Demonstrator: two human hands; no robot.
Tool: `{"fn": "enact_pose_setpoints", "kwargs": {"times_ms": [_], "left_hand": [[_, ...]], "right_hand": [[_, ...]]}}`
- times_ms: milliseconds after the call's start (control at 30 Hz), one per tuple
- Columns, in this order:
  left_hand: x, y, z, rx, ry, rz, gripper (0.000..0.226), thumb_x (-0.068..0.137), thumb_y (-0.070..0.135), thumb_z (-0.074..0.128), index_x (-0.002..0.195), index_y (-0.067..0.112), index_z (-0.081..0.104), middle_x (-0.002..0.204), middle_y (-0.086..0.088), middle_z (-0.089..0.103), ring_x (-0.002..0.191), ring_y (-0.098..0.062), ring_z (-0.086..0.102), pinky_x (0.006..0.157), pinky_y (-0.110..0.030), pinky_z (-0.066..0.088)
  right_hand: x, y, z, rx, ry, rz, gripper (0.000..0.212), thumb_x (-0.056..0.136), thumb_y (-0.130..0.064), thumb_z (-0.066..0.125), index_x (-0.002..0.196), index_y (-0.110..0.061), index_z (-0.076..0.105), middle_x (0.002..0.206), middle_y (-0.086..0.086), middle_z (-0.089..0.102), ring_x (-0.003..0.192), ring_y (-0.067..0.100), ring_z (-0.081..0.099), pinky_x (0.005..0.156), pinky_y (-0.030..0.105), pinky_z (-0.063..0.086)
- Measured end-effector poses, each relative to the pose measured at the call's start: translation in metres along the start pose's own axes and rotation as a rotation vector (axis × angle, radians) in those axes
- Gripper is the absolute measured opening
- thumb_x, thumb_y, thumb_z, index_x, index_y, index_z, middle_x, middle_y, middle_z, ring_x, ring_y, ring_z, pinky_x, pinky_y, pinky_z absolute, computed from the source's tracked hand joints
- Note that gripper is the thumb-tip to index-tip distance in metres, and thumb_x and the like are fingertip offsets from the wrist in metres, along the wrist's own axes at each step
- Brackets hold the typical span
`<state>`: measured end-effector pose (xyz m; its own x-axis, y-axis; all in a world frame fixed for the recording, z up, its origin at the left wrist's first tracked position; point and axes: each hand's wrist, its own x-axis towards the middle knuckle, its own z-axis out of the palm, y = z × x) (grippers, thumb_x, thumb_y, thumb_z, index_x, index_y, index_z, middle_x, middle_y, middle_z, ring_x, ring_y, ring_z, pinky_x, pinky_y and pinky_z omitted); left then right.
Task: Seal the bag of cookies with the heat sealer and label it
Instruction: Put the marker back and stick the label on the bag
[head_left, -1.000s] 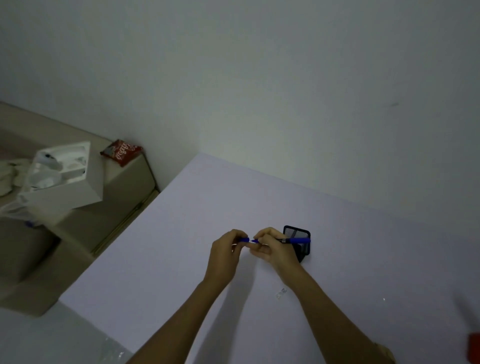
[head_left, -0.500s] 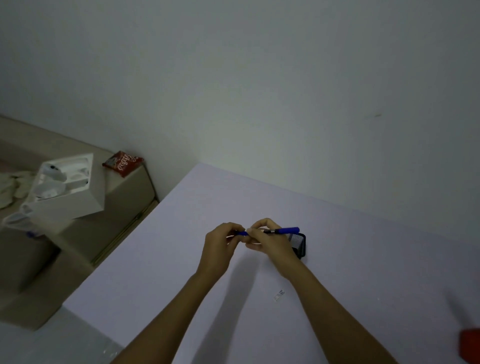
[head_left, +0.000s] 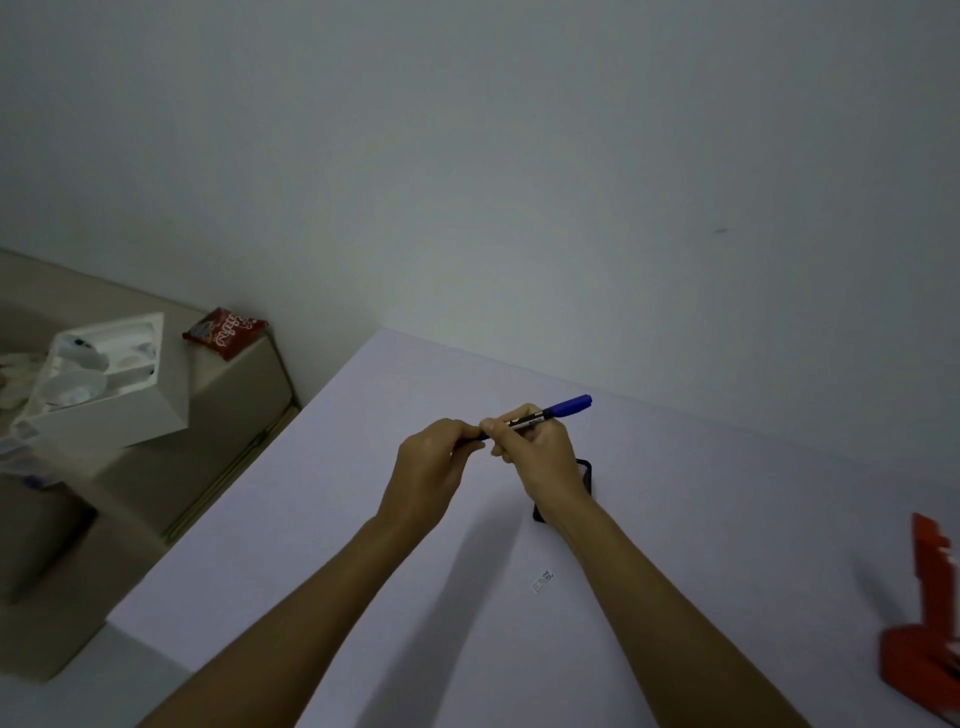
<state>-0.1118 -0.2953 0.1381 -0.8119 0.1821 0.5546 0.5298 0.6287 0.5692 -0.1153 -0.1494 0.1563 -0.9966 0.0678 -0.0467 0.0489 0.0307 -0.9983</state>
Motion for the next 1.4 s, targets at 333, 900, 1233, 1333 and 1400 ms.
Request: {"fn": "enact_pose_setpoints", "kwargs": {"times_ms": [333, 900, 1233, 1333, 1400], "left_hand": [[0.003, 0.003, 0.009, -0.042, -0.043, 0.072, 0.013, 0.082, 0.015, 0.069, 0.095, 0.012, 0.070, 0.086, 0.002, 0.071, 0.076, -0.003, 0.063, 0.075, -0.011, 0.050], [0.021, -0.047, 0.161, -0.007, -0.384, -0.182, 0.029, 0.092, 0.017, 0.058, 0.120, 0.011, 0.058, 0.122, -0.005, 0.059, 0.111, -0.019, 0.056, 0.091, -0.022, 0.041], [0.006, -0.064, 0.195, -0.043, -0.474, -0.351, 0.034, 0.096, 0.022, 0.051, 0.129, 0.011, 0.053, 0.125, -0.007, 0.059, 0.110, -0.021, 0.056, 0.091, -0.028, 0.044], [0.005, -0.067, 0.194, -0.044, -0.454, -0.350, 0.033, 0.097, 0.020, 0.050, 0.128, 0.010, 0.053, 0.123, -0.007, 0.059, 0.108, -0.020, 0.057, 0.089, -0.026, 0.043], [0.003, -0.068, 0.192, -0.043, -0.404, -0.371, 0.030, 0.096, 0.015, 0.050, 0.125, 0.011, 0.053, 0.119, -0.005, 0.058, 0.100, -0.017, 0.057, 0.082, -0.025, 0.046]], "right_hand": [[-0.008, -0.007, -0.007, 0.014, 0.042, 0.091, 0.011, 0.088, -0.021, 0.067, 0.082, -0.013, 0.063, 0.054, -0.002, 0.063, 0.050, 0.010, 0.055, 0.051, 0.020, 0.046], [0.052, 0.094, -0.124, -0.279, 0.313, 0.267, 0.015, 0.092, -0.023, 0.057, 0.090, -0.013, 0.068, 0.081, 0.009, 0.074, 0.056, 0.015, 0.063, 0.052, 0.014, 0.048], [0.070, 0.151, -0.124, -0.386, 0.253, 0.261, 0.013, 0.084, -0.013, 0.069, 0.097, -0.011, 0.067, 0.075, -0.003, 0.063, 0.071, 0.012, 0.059, 0.055, 0.001, 0.041], [0.070, 0.148, -0.120, -0.351, 0.276, 0.256, 0.027, 0.084, -0.024, 0.072, 0.106, -0.020, 0.057, 0.061, -0.004, 0.051, 0.057, 0.007, 0.051, 0.050, 0.005, 0.039], [0.067, 0.145, -0.117, -0.319, 0.343, 0.261, 0.032, 0.086, -0.033, 0.068, 0.110, -0.026, 0.048, 0.058, -0.001, 0.046, 0.052, 0.010, 0.047, 0.047, 0.008, 0.039]]}}
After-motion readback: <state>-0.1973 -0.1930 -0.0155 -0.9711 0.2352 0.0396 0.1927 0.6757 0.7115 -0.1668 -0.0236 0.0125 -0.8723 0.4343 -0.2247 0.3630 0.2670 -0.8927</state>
